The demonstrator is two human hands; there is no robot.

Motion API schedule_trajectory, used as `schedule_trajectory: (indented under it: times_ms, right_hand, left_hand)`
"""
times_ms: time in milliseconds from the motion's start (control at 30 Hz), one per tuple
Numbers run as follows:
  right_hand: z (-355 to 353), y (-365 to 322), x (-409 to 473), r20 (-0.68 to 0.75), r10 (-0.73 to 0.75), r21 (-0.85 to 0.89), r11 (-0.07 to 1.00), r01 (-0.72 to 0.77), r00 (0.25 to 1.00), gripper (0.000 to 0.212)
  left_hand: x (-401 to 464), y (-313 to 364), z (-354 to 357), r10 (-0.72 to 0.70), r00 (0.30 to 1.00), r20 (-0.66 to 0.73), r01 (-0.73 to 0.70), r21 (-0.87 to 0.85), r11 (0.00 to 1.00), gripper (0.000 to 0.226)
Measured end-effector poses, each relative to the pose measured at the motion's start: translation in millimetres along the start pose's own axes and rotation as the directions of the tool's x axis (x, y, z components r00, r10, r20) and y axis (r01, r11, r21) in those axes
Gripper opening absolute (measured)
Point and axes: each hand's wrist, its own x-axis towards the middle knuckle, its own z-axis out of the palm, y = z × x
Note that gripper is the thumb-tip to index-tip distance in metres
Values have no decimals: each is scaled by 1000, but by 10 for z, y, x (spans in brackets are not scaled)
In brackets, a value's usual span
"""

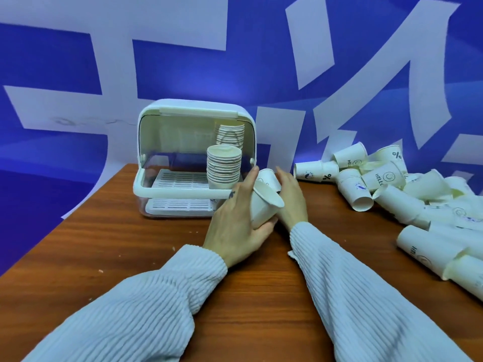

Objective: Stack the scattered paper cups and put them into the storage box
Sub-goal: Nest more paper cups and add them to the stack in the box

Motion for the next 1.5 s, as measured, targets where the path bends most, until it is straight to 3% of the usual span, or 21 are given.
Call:
schedule_trajectory:
  times_ms: [100, 167, 233, 300, 333, 433, 567, 700, 833, 1000, 1100, 1233, 1400, 1500]
  right_hand:
    - [37, 29, 41, 95, 96, -35, 995, -93, 991, 89]
    - [-8, 52, 34, -13, 168, -20, 986, -168, 986, 76]
    - [-137, 0, 41, -169, 260, 274, 939, -208, 951, 70]
    - [-314, -108, 73, -211, 281, 633, 769, -88, 936, 79]
    - [-384, -165, 79, -236, 227, 688, 726, -3, 945, 84]
    - [-479, -477, 44, -281, -33, 578, 792, 197, 959, 68]
    - [-422, -1010, 56, -257, -252, 485, 802, 350, 933, 35]
    - [-277, -1293, 200, -98, -321, 403, 853, 332, 942, 38]
    - [-138, -1249, 185, 130, -376, 79, 926, 368, 918, 38]
    - [-13, -1169, 120, 194, -334, -93, 930, 356, 922, 40]
    - [79, -1092, 77, 91, -354, 30, 935, 353, 931, 48]
    - [134, -1063, 22, 97, -192, 349, 925, 147, 977, 112]
    - [203, -964, 12, 100, -160, 466, 880, 96, 982, 116]
    - [217, -916, 16, 111, -157, 473, 877, 87, 981, 113]
  left_hand:
    - [-9, 9, 4, -31, 999, -17, 31, -22, 999, 108]
    - [-5, 18, -15, -61, 998, -35, 60, -41, 997, 108]
    - [37, 11, -83, -97, 991, -91, 88, -93, 992, 105]
    - [135, 9, -206, -148, 973, -177, 114, -188, 976, 95]
    - [200, 10, -277, -176, 957, -232, 116, -252, 961, 89]
    - [405, -5, -461, -287, 879, -380, 120, -407, 906, 78]
    - [467, -28, -616, -341, 830, -440, 118, -459, 880, 74]
    - [370, -56, -716, -318, 840, -440, 121, -418, 900, 67]
    - [286, -160, -822, -341, 842, -419, 173, -390, 905, 74]
    - [308, -280, -873, -369, 845, -386, 236, -349, 907, 75]
    - [456, -277, -918, -363, 840, -403, 222, -356, 908, 67]
    - [819, -201, -952, -344, 844, -411, 182, -383, 906, 65]
    - [1152, -198, -744, -215, 927, -308, 160, -195, 968, 67]
    - [1175, -274, -633, -212, 966, -144, 211, -28, 977, 79]
